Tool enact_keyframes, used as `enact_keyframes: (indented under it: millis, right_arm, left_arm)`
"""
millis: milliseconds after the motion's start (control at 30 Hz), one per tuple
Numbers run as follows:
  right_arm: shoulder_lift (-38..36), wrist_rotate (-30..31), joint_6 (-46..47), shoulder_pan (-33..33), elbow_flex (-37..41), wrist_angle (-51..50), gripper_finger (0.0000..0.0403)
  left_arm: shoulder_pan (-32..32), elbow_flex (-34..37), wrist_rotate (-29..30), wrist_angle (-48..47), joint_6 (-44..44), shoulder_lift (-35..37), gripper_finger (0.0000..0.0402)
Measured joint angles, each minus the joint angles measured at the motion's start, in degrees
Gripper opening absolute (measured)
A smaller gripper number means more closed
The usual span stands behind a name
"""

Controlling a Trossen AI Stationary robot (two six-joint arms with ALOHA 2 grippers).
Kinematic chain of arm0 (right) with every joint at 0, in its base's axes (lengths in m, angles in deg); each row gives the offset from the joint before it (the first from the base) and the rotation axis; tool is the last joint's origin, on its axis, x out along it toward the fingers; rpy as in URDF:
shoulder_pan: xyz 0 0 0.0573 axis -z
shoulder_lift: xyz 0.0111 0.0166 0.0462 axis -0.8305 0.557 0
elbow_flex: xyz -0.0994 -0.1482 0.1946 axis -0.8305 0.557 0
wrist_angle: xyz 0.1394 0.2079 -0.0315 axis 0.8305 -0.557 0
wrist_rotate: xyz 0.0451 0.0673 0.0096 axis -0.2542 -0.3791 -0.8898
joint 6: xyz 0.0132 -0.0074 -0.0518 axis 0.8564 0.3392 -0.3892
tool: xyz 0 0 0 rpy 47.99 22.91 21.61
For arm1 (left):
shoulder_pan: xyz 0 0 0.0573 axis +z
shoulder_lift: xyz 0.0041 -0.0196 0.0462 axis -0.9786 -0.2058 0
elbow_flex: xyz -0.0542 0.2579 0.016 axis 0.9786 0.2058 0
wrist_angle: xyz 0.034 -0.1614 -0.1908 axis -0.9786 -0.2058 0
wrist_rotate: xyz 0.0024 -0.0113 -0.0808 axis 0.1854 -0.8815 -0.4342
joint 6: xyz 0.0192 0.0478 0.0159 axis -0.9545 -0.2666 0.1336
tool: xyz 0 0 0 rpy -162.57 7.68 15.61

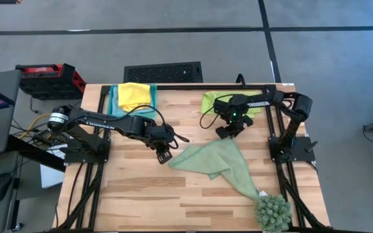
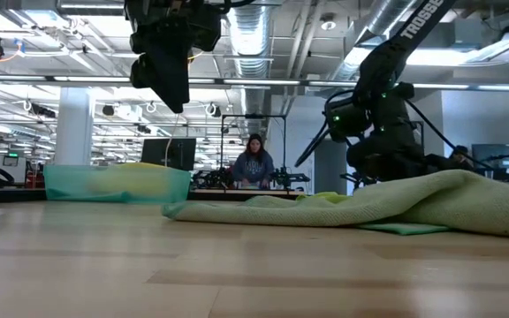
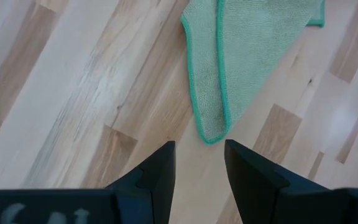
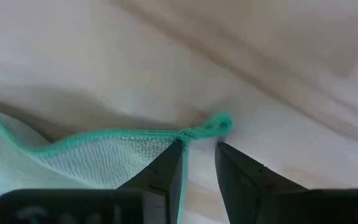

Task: Fold microfiber towels
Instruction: Fold the green microfiber towel

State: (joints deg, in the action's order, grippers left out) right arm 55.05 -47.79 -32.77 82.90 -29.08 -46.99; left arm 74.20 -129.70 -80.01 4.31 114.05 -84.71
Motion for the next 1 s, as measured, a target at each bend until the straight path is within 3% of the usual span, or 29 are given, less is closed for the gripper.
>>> enact_keyframes:
  millis: [633, 1000]
  right_arm:
    - [-1.12, -4.46, 4.05, 1.96, -0.15, 3.98, 0.0118]
    - [-2.87, -1.55, 5.88, 1.84, -0.13, 4.29, 0.0118]
  left_arm:
    - [-0.02, 0.00, -0.13, 0.00, -0.42, 0.00, 0.0130]
    - [-0.01, 0.00, -0.16, 0.00, -1.31, 0.00, 0.0130]
